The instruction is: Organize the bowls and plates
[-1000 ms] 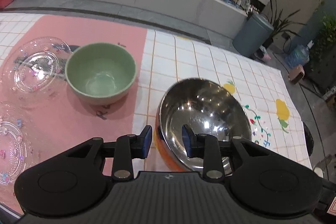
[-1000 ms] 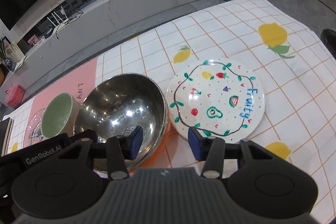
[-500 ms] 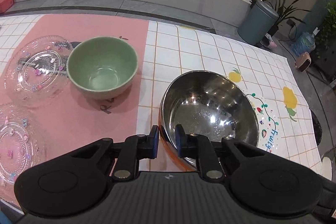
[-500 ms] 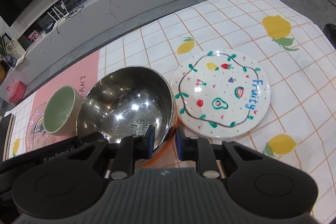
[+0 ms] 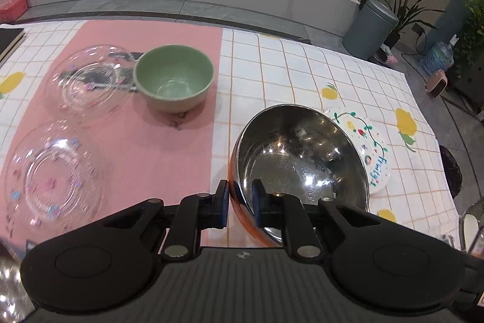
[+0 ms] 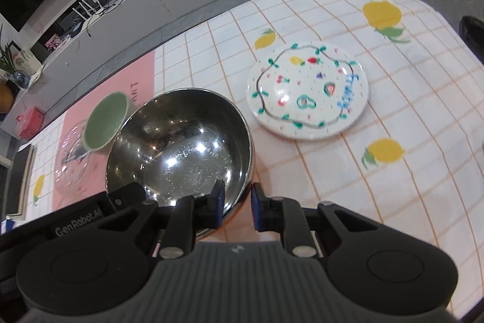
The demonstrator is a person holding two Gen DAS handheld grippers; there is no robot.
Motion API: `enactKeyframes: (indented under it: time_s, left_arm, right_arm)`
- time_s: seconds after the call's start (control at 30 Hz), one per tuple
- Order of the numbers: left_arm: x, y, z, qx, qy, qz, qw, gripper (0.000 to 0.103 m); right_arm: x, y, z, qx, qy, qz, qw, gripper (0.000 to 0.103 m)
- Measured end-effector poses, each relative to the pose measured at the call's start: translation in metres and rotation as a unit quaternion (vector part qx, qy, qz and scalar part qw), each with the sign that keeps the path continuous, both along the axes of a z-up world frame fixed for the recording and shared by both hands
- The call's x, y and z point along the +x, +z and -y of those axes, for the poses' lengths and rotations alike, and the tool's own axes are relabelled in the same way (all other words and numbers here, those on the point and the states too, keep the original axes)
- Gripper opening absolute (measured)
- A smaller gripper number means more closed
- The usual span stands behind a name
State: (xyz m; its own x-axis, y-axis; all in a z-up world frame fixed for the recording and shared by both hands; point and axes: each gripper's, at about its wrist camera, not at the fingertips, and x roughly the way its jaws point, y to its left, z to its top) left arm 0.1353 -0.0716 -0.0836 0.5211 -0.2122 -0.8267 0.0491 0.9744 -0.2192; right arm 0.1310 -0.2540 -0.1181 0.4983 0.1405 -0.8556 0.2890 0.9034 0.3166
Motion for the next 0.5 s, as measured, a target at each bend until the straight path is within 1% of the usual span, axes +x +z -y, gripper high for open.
enactKeyframes:
  time_s: [0.17, 0.3, 0.5]
  left_arm:
    - [-0.026, 0.012, -0.01, -0.002, 0.006, 0.006, 1.0, 0.016]
    - [-0.048, 0.024, -0.023, -0.004, 0.015, 0.011, 0.9998, 0.016]
    - [-0.074, 0.037, -0.045, -0.013, 0.037, 0.007, 0.9992, 0.016]
  right_arm:
    - [-0.028, 0.013, -0.01, 0.003, 0.009, 0.003, 1.0, 0.016]
    - [-0.048, 0.022, -0.016, 0.022, 0.015, 0.0, 1.0, 0.016]
    - [-0.073, 0.035, -0.039, 0.024, 0.036, -0.002, 0.999, 0.016]
